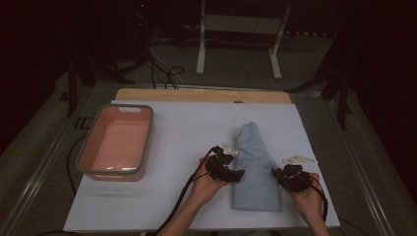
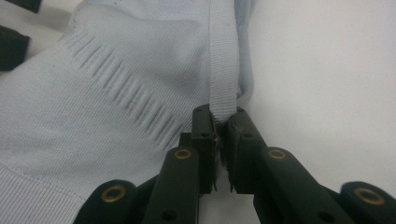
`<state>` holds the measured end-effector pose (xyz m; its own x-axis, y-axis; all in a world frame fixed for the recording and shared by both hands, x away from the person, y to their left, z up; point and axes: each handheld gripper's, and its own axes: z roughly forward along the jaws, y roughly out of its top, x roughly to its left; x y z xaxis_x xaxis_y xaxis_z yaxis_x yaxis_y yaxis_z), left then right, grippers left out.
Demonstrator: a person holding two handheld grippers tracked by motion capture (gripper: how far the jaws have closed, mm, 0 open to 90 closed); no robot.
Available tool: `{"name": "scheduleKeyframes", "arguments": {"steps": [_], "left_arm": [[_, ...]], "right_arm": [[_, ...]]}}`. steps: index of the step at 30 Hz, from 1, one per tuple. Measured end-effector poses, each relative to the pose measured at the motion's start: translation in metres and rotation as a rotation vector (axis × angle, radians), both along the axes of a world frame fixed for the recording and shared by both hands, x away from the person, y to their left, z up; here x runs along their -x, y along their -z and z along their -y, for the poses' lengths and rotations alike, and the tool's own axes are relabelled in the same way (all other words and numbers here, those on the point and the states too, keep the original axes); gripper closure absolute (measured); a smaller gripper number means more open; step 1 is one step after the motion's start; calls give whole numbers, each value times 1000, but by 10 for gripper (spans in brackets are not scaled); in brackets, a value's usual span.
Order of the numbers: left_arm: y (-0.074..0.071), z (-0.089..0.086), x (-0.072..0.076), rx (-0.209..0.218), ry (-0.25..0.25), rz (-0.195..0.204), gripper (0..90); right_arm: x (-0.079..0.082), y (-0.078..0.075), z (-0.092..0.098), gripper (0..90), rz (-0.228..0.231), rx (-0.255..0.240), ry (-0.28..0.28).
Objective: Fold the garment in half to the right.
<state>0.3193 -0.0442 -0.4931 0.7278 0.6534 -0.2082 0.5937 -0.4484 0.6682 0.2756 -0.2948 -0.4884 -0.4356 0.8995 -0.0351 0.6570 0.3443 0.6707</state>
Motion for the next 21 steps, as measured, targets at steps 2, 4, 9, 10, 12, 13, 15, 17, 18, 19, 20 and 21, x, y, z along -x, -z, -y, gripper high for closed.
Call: {"name": "scheduleKeyframes", "arguments": {"steps": [2,4,9,10,12,13,15,17,18,19,20,21], "left_arm": [[3,1,-2,-3,0,-17,341],[7,3,-4,-3,3,-31,342],[15,6,-9,-3,4,-64,350],[16,7,-9,1,7,-72,363],[16,7,-10,7,12,-84,399],[17,8,-11,15,17,-95,422],[18,8,-12,28,35,-112,481],[20,7,-15,58,44,-160,541],[20,6,-17,72,38,-185,554],[21,5,-18,83,37,-206,562],[21,5,-19,86,38,-209,583],[21,5,-18,85,42,-210,600]], "right_arm": [[0,0,0,827,0,3,-3],[0,0,0,827,-1,3,-4],[0,-1,2,827,-5,1,-6],[0,-1,2,827,-6,2,-7],[0,-1,2,827,-7,3,-8],[0,-1,2,828,-9,0,-10],[0,-1,2,827,-9,6,-10],[0,-1,2,827,-10,9,-9],[1,-1,1,827,-10,15,-9],[1,-1,1,827,-9,18,-11],[1,-1,0,827,-6,21,-9],[1,-1,0,827,-10,19,-6]]}}
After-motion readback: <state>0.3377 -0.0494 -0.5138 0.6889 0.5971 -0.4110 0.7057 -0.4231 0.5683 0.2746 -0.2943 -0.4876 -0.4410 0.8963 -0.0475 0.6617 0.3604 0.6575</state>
